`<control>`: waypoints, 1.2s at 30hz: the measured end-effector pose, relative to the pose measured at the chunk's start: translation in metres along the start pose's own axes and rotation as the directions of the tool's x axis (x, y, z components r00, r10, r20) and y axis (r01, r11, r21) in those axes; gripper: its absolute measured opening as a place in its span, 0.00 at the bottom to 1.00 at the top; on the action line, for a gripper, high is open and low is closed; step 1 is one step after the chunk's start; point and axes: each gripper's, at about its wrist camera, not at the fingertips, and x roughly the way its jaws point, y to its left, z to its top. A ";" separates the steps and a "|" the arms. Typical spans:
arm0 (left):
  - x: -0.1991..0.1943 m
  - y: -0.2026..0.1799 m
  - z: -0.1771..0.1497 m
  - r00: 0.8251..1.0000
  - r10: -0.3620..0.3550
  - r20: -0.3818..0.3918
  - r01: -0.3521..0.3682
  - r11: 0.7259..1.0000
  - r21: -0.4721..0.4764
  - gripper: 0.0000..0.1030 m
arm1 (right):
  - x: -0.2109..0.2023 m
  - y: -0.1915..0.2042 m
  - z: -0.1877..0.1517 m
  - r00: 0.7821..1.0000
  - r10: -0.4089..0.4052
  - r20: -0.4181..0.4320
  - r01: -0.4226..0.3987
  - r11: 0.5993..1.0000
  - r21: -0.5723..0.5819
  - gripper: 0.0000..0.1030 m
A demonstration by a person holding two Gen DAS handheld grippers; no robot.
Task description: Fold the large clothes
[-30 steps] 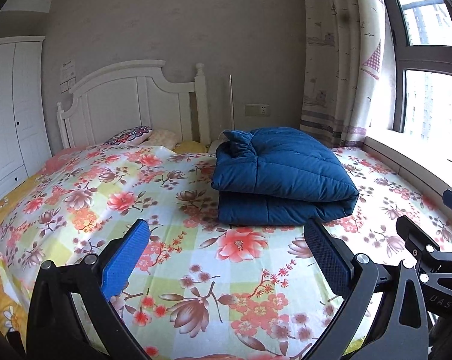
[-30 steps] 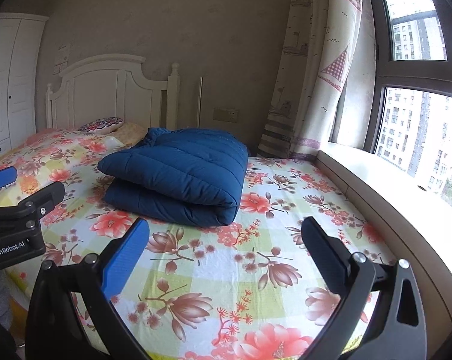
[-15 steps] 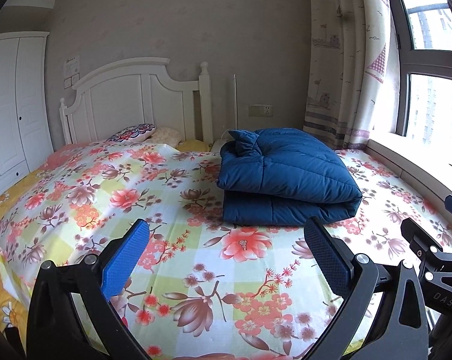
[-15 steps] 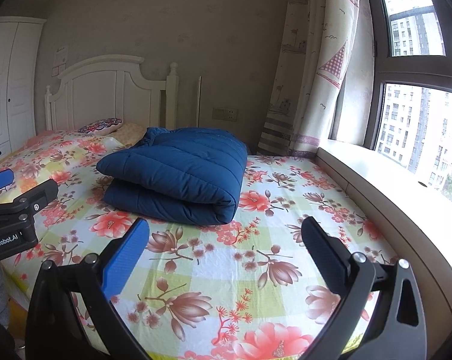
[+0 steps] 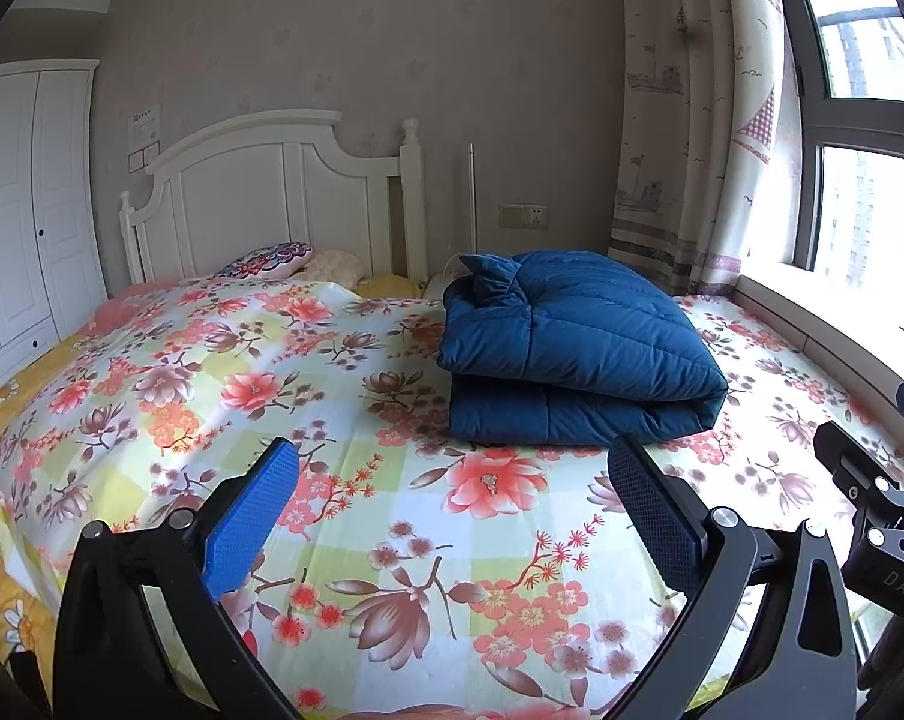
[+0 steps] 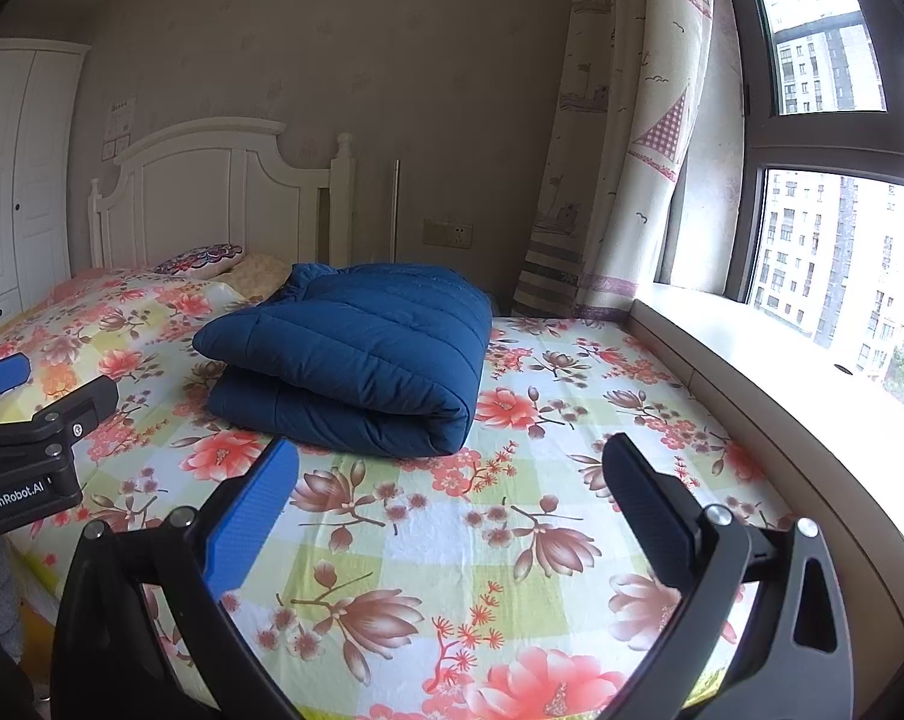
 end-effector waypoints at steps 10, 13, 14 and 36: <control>0.001 0.000 -0.001 1.000 0.002 -0.004 -0.002 1.000 0.003 0.96 | -0.001 0.002 0.001 1.000 0.001 -0.001 -0.001 1.000 -0.003 0.98; 0.001 0.001 -0.001 1.000 0.002 -0.003 -0.002 1.000 0.003 0.96 | -0.001 0.002 0.001 1.000 0.001 -0.002 -0.001 1.000 -0.004 0.98; 0.000 0.001 -0.001 1.000 0.003 -0.002 -0.003 1.000 0.003 0.96 | -0.001 0.002 0.002 1.000 0.001 -0.001 -0.001 1.000 -0.004 0.98; -0.007 0.003 0.000 1.000 0.011 0.018 -0.011 1.000 0.009 0.96 | -0.002 0.006 0.002 1.000 0.007 0.005 -0.007 1.000 -0.015 0.98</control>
